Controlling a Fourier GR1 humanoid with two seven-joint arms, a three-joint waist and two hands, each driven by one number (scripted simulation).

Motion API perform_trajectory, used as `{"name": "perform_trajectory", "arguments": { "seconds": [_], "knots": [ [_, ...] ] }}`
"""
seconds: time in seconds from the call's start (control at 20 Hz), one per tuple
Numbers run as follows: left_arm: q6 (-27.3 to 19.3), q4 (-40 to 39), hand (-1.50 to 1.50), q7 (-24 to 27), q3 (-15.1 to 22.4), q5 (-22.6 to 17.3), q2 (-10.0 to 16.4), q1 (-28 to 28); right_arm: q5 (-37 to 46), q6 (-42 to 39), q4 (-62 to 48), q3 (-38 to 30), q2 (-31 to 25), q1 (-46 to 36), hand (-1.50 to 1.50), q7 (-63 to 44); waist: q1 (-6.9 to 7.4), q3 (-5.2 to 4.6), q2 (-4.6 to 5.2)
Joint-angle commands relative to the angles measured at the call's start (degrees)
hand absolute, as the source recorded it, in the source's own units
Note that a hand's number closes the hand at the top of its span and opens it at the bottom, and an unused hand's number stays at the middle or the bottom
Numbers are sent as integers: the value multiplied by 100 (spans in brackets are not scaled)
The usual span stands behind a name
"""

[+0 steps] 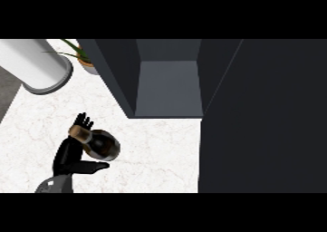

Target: Pick up the wine, place it into the cabinet and close the cabinet

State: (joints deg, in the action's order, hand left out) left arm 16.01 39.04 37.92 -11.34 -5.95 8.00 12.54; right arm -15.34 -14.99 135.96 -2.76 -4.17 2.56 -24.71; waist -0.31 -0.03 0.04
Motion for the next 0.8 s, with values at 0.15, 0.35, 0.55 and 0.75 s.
{"name": "perform_trajectory", "arguments": {
  "seconds": [0.15,0.35,0.55,0.75],
  "knots": [
    [334,-1217,-150,696,-211,-143,-40,467,296,-122,67,218,191,385,-150,278,-21,-2,4],
    [621,-1704,-150,853,-216,-144,39,729,84,-488,-294,-147,85,507,-150,739,-24,-1,7],
    [553,-1638,-150,1006,-151,-140,-56,641,378,315,243,432,215,-200,-150,-366,-1,-4,5],
    [575,-1992,150,1279,-87,-77,-226,753,283,0,-44,204,163,33,-150,76,-19,-3,9]
  ]
}}
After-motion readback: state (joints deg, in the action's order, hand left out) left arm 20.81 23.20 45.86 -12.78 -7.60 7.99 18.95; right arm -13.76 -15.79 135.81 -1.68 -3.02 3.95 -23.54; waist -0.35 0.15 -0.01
